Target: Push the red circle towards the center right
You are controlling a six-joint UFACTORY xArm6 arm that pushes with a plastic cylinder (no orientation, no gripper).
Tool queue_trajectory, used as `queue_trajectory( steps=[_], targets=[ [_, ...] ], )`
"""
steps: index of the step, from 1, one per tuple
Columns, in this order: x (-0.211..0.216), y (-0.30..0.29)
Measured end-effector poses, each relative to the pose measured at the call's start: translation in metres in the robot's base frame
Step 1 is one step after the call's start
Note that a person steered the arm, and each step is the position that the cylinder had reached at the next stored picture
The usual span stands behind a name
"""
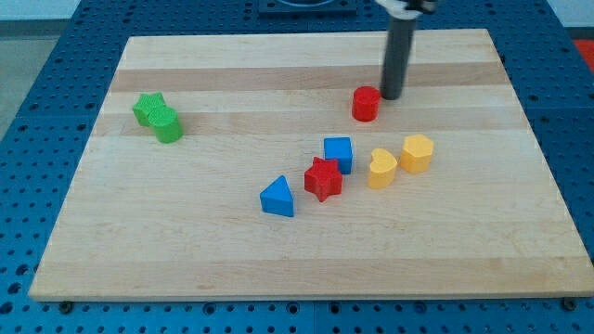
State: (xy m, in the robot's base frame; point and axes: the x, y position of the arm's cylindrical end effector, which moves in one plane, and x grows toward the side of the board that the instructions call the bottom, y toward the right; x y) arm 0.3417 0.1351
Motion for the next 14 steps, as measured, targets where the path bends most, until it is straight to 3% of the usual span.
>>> queue_trajectory(
  steps=[1, 2, 4, 5, 6, 11, 13, 14],
  targets=[
    [0.004, 0.014],
    [-0.021, -0.003],
    [-0.033, -0.092],
    [-0.01, -0.119],
    [0.01, -0.117],
    [0.01, 0.065],
    [0.005, 0.065],
    [-0.017, 0.032]
  ],
)
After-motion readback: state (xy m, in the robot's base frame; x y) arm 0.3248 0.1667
